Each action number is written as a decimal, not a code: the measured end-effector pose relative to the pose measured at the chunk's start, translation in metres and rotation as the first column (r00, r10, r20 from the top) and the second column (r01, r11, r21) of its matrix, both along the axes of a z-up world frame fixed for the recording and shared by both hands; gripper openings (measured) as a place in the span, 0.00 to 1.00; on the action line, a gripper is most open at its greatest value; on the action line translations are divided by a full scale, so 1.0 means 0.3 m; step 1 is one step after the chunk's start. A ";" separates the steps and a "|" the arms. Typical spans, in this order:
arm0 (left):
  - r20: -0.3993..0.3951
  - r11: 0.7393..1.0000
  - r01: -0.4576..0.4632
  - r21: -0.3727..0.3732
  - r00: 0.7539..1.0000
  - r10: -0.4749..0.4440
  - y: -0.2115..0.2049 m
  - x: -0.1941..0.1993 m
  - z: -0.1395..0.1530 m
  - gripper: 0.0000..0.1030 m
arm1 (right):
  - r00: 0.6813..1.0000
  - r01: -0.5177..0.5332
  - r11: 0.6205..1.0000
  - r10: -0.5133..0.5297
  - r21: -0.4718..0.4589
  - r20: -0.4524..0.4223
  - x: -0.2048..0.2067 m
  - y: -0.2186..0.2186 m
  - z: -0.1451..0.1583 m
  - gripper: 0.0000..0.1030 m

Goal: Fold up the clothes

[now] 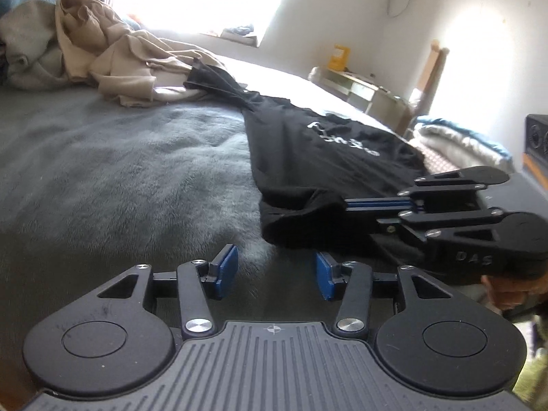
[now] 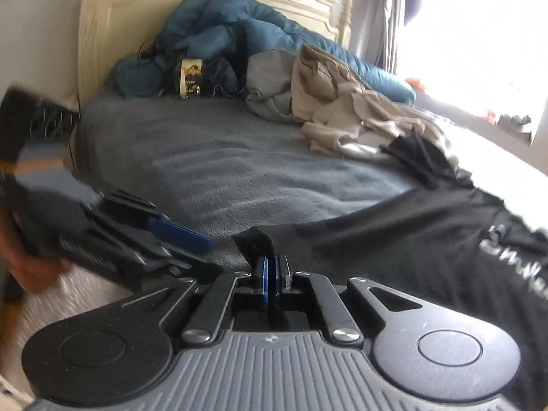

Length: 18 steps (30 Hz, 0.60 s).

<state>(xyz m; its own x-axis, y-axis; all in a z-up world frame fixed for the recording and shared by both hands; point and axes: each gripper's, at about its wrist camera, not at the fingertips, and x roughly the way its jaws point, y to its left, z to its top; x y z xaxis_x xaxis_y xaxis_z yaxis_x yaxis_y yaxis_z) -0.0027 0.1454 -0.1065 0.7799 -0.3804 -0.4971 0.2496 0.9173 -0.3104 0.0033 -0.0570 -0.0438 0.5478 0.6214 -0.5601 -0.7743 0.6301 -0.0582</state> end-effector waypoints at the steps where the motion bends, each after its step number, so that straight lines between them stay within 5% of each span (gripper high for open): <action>1: 0.004 1.000 -0.007 0.014 1.000 0.007 -0.009 0.008 -0.002 0.46 | 1.000 0.012 1.000 -0.012 -0.001 0.007 0.002 -0.003 0.000 0.04; 11: 0.035 0.998 -0.050 -0.033 0.998 0.051 -0.043 0.057 0.011 0.43 | 0.996 0.007 1.000 -0.009 0.024 0.084 -0.023 -0.018 0.006 0.04; 13: 0.015 0.993 -0.081 -0.081 0.996 0.083 -0.036 0.069 0.006 0.16 | 0.996 0.005 1.000 -0.008 0.031 0.093 -0.027 -0.022 0.013 0.04; 15: -0.014 0.983 -0.117 -0.140 0.993 0.116 -0.021 0.074 0.002 0.02 | 0.994 0.004 0.999 -0.008 0.038 0.108 -0.035 -0.024 0.025 0.04; 18: -0.055 0.958 -0.170 -0.231 0.985 0.162 0.013 0.044 -0.001 0.00 | 0.992 -0.007 0.999 0.000 0.051 0.126 -0.047 -0.026 0.044 0.04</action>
